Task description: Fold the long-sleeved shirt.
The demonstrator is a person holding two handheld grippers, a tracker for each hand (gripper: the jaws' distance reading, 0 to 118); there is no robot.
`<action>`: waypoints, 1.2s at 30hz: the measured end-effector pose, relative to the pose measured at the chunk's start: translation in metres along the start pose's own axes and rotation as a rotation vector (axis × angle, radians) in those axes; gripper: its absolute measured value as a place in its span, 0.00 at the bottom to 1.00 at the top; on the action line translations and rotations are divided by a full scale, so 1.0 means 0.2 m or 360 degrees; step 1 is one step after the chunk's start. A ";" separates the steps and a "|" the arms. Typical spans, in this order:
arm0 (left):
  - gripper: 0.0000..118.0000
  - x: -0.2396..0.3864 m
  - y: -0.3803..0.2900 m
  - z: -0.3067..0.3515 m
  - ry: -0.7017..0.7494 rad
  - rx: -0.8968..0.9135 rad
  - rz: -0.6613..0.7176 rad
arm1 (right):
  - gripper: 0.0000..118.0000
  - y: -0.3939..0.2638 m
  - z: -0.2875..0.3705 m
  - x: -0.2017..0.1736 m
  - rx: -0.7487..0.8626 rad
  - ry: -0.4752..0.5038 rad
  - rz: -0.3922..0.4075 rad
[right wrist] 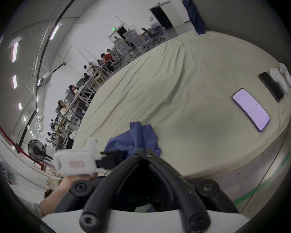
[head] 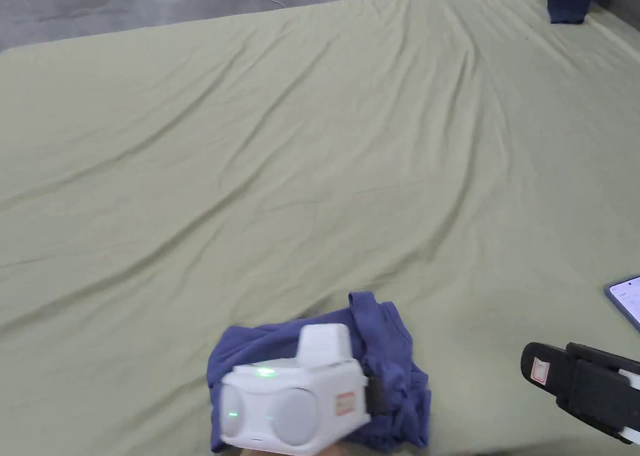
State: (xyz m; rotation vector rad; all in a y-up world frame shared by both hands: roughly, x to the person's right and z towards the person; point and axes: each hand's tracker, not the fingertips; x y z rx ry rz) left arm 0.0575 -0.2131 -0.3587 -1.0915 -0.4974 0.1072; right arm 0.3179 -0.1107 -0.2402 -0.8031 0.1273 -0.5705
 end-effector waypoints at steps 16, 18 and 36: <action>0.03 -0.25 0.08 0.51 -0.0522 0.0169 0.0395 | 0.01 0.04 0.16 0.05 0.0103 -0.0147 -0.0153; 0.03 -0.48 0.08 0.67 -0.0319 0.0248 0.0503 | 0.01 0.04 0.03 -0.02 0.0014 -0.0074 -0.0125; 0.04 -1.04 -0.08 0.89 0.0012 0.0307 0.0821 | 0.02 -0.12 -1.27 -0.28 -0.0726 -0.0382 0.0139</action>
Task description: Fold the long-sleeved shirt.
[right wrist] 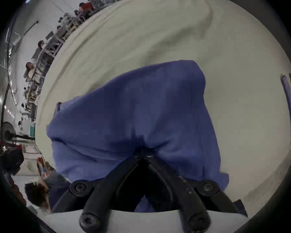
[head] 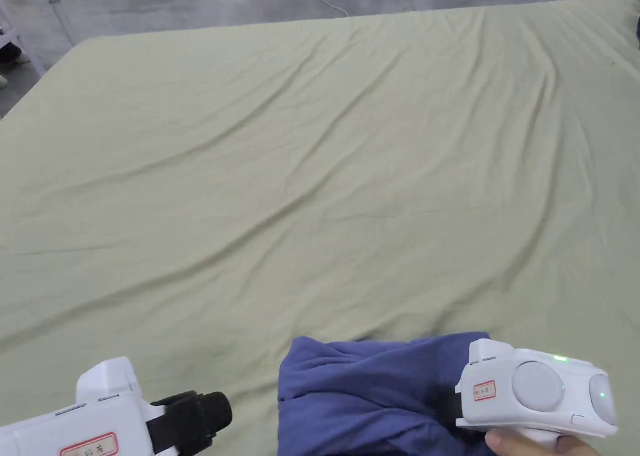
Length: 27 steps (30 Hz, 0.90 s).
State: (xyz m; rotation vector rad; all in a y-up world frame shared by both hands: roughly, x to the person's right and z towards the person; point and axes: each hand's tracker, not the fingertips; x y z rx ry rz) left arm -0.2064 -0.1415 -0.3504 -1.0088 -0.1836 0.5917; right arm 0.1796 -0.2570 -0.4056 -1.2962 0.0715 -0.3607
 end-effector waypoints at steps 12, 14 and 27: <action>0.96 -0.07 0.01 -0.47 -0.0299 -0.0163 0.0107 | 0.02 0.01 0.00 0.20 -0.0054 0.0321 -0.0234; 0.96 -0.08 -0.02 -0.59 -0.0231 -0.0266 0.0174 | 0.02 0.00 0.00 0.22 -0.0052 0.0353 -0.0248; 0.15 0.10 -0.04 -0.69 -0.0245 -0.0385 -0.0079 | 0.02 -0.01 0.09 0.15 -0.0029 0.0296 -0.0256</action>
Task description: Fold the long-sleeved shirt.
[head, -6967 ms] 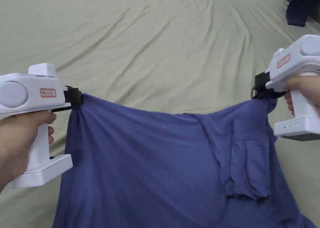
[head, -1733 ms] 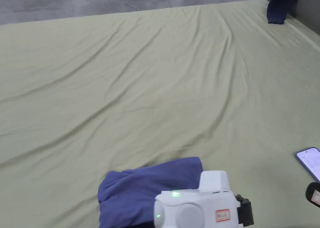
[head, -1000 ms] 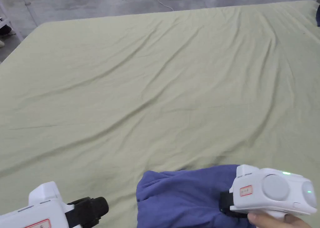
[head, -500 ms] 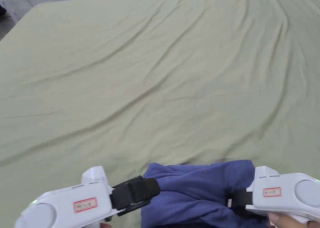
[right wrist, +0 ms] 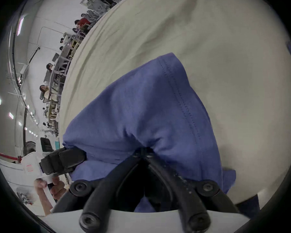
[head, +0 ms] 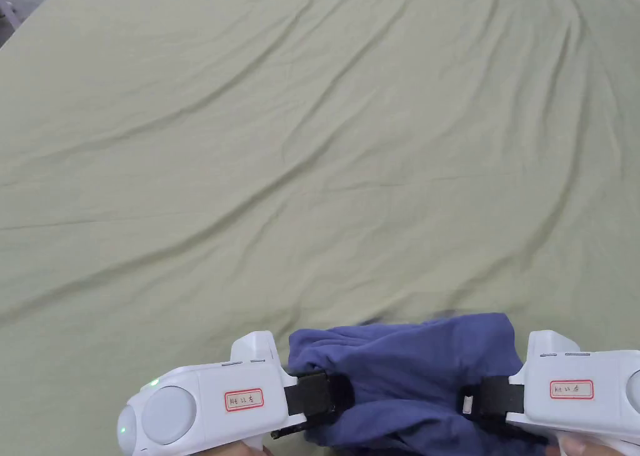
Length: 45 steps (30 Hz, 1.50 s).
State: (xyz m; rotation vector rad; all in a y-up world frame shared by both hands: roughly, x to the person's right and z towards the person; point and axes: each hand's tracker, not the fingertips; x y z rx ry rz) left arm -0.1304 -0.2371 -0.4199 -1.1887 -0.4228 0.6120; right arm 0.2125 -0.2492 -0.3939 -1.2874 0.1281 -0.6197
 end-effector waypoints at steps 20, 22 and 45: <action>0.14 -0.93 0.31 1.22 0.0445 0.0347 0.0224 | 0.01 -0.50 -0.15 -1.53 0.0227 0.0235 0.0462; 0.14 -1.07 0.37 1.35 0.0555 0.0370 0.0256 | 0.01 -0.53 -0.19 -1.65 0.0203 0.0276 0.0504; 0.29 -1.61 0.40 1.63 0.0837 0.0425 0.0373 | 0.01 -0.82 -0.35 -2.17 0.0015 0.0457 0.0627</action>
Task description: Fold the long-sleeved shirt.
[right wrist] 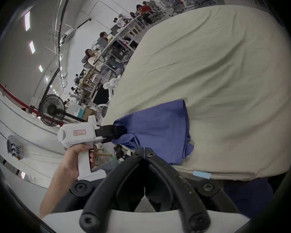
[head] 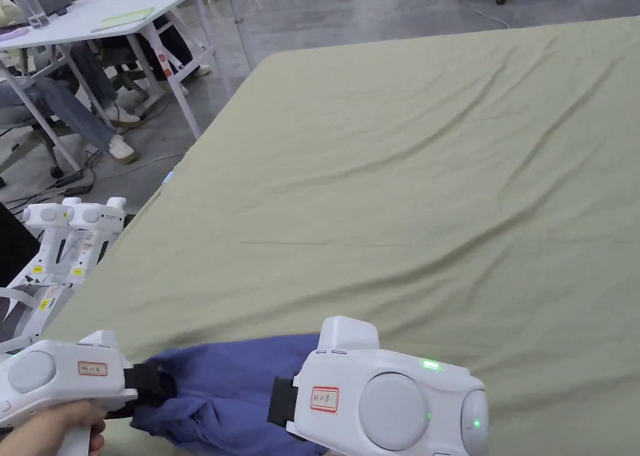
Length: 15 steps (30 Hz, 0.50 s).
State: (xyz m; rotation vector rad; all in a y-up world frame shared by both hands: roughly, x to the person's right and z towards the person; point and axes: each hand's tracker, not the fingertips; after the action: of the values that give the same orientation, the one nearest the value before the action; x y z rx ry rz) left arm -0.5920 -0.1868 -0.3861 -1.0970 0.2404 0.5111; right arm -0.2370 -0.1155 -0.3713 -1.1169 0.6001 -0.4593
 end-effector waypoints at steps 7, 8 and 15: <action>0.93 0.03 -0.01 0.14 0.0300 0.0461 -0.0235 | 0.01 0.01 0.09 -0.01 0.0044 -0.0001 0.0023; 0.94 0.02 0.00 0.18 0.0293 0.0458 -0.0167 | 0.01 0.01 0.10 -0.01 0.0056 -0.0004 0.0025; 0.93 0.09 -0.03 0.39 0.0156 0.0477 0.0038 | 0.01 0.01 0.23 0.02 0.0101 0.0012 -0.0007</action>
State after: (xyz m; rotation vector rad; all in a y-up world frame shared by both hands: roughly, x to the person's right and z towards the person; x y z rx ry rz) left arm -0.5774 -0.1142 -0.3546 -0.8284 0.4033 0.4272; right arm -0.2035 -0.0856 -0.3601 -1.0570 0.5862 -0.4836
